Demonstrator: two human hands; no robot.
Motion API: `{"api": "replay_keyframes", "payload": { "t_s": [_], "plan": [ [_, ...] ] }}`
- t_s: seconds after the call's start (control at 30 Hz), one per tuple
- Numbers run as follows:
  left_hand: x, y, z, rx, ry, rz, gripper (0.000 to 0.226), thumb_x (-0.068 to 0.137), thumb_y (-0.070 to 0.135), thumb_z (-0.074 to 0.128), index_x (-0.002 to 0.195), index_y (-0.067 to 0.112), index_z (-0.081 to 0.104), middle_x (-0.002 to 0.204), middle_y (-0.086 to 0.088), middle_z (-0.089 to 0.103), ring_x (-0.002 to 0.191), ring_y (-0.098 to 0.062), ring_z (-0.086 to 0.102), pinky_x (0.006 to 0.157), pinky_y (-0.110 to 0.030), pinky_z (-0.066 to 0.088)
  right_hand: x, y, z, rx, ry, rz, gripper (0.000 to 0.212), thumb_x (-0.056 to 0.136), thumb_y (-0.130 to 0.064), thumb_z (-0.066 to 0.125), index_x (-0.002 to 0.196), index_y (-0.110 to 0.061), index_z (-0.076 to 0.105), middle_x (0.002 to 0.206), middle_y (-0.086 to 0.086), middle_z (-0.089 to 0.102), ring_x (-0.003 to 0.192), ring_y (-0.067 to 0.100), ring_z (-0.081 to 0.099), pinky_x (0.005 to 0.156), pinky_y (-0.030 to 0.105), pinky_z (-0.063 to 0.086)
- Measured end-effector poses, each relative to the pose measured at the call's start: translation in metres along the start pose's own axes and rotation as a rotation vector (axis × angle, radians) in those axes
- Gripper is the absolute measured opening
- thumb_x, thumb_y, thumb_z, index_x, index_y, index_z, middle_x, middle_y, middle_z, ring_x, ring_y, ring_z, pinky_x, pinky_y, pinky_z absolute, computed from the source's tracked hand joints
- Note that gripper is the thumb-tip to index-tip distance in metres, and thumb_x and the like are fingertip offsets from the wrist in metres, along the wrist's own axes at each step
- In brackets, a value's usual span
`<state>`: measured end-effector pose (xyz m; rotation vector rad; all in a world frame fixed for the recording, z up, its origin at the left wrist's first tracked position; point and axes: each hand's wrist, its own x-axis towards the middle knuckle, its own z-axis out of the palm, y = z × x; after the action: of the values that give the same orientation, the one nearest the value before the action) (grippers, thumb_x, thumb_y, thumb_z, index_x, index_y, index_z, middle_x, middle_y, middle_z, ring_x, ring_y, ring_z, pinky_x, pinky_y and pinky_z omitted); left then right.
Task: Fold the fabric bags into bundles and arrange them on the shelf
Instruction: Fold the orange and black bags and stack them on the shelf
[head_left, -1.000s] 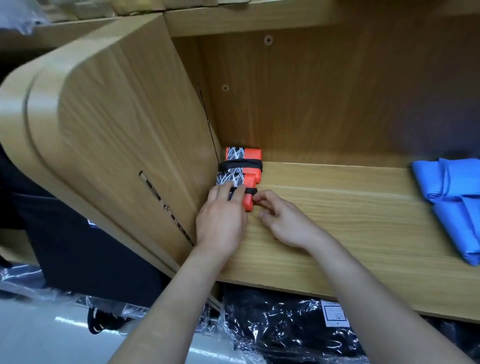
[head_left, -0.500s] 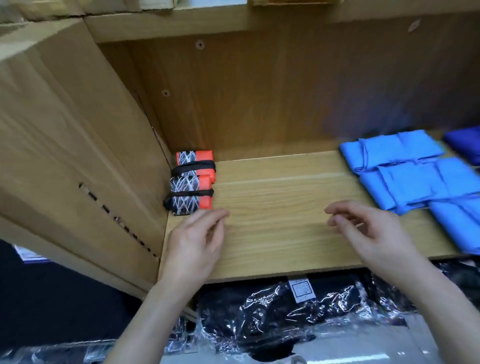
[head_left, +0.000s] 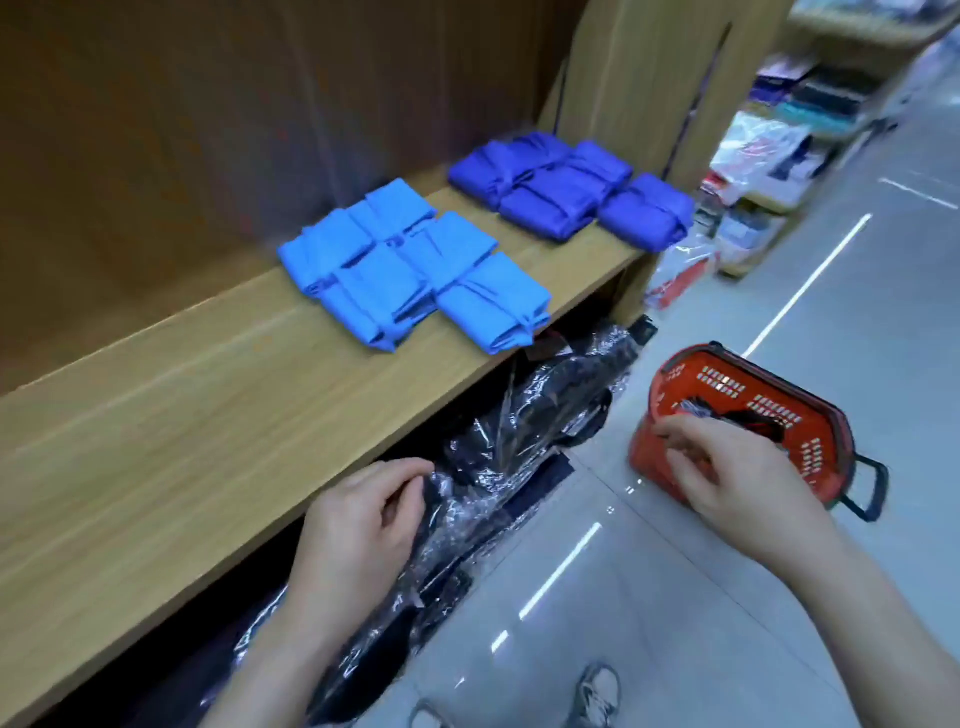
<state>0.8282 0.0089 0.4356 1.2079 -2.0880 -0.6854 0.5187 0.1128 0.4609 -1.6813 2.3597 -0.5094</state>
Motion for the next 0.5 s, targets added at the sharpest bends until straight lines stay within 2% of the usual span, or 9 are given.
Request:
{"api": "replay_keyframes", "payload": {
  "t_s": [0.07,0.17,0.27,0.4,0.5],
  "plan": [
    [0.01,0.017,0.038,0.03,-0.105,0.037,0.025,0.082,-0.003,0.069,0.096,0.017,0.075,0.084,0.017,0.064,0.07,0.004,0.054,0.067,-0.007,0.039,-0.017,0.05,-0.002,0.037,0.014,0.111,0.028,0.086,-0.013,0.064,0.111,-0.025,0.064,0.094,-0.007,0.068,0.09,0.022,0.065,0.076,0.041,0.053],
    [0.025,0.039,0.1,0.081,-0.199,0.047,0.024,0.084,0.002,0.065,0.096,0.021,0.074,0.097,0.017,0.064,0.089,-0.004,0.059,0.081,-0.018,0.045,-0.044,0.124,-0.008,0.143,0.045,0.281,0.031,0.086,-0.011,0.065,0.116,-0.021,0.064,0.098,-0.007,0.066,0.092,0.018,0.064,0.081,0.033,0.05],
    [0.04,0.071,0.167,0.097,-0.315,0.032,0.023,0.086,0.005,0.065,0.101,0.02,0.073,0.102,0.013,0.066,0.094,-0.014,0.062,0.082,-0.019,0.041,-0.073,0.2,-0.02,0.259,0.062,0.493,0.03,0.091,-0.017,0.063,0.12,-0.02,0.062,0.101,-0.003,0.066,0.087,0.013,0.062,0.079,0.027,0.044],
    [0.063,0.12,0.261,0.135,-0.506,0.094,0.028,0.088,0.009,0.063,0.114,0.018,0.07,0.116,0.004,0.067,0.109,-0.019,0.061,0.094,-0.026,0.044,-0.107,0.287,-0.03,0.31,0.124,0.679,0.031,0.094,-0.023,0.059,0.124,-0.017,0.06,0.112,0.006,0.066,0.091,0.019,0.062,0.086,0.033,0.048],
    [0.079,0.159,0.318,0.133,-0.608,0.131,0.027,0.09,0.01,0.06,0.116,0.015,0.069,0.118,0.003,0.066,0.112,-0.017,0.059,0.095,-0.026,0.042,-0.12,0.336,-0.04,0.282,0.172,0.763,0.034,0.093,-0.022,0.06,0.127,-0.018,0.058,0.117,0.008,0.064,0.094,0.021,0.061,0.088,0.035,0.048]
  ]
}}
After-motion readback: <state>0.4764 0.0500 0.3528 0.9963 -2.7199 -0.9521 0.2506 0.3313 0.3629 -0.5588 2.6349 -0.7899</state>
